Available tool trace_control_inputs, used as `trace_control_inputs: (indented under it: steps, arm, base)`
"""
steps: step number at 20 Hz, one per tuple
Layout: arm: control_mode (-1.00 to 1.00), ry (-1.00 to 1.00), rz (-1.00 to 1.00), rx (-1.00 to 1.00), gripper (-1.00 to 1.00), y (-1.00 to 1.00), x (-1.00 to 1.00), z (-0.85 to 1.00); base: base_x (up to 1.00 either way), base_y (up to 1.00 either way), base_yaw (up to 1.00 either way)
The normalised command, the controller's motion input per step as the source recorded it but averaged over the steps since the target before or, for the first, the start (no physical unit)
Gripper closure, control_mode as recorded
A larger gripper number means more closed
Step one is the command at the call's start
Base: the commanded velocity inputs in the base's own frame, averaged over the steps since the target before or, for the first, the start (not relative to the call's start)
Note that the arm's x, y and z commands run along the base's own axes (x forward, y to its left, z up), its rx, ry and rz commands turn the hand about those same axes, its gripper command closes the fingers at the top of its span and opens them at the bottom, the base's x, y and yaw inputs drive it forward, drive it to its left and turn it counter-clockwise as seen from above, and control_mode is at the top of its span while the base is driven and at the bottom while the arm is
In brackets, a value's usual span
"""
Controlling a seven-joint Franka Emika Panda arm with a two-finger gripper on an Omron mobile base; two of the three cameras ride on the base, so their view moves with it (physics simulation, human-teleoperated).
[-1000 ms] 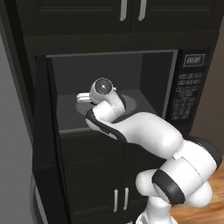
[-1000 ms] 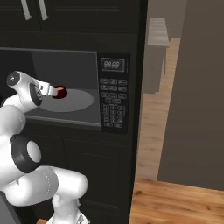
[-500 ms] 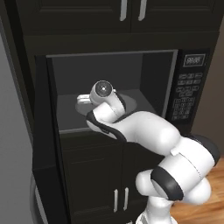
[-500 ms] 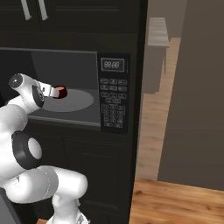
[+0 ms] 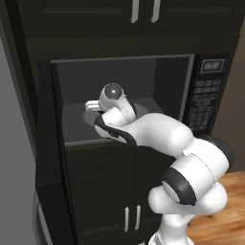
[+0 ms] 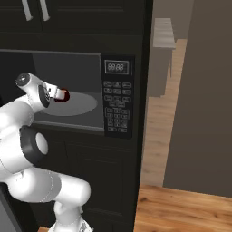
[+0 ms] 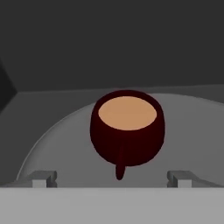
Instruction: Pick the cup of tea, navigate to the dining table, and place it on the saucer.
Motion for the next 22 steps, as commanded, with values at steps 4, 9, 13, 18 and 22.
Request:
trace_control_inputs:
  steps: [4,9,13,18,22]
  arm:
    - [-1.00,0.03,0.00,0.00,-1.00,-0.02,0.20,-0.04]
    - [-1.00,0.03,0.00,0.00,-1.00,0.00,0.04,-0.06]
    - [-1.00,0.02,0.00,0.00,-1.00,0.00,-0.09,-0.14]
    - [-1.00,0.00,0.00,0.00,-1.00,0.00,-0.06,-0.09]
    - [-1.00,0.00,0.00,0.00,-1.00,0.00,0.00,0.00]
  base:
    - [0.00,0.00,0.00]
    - [0.00,0.00,0.00]
    - [0.00,0.00,0.00]
    - [0.00,0.00,0.00]
    - [0.00,0.00,0.00]
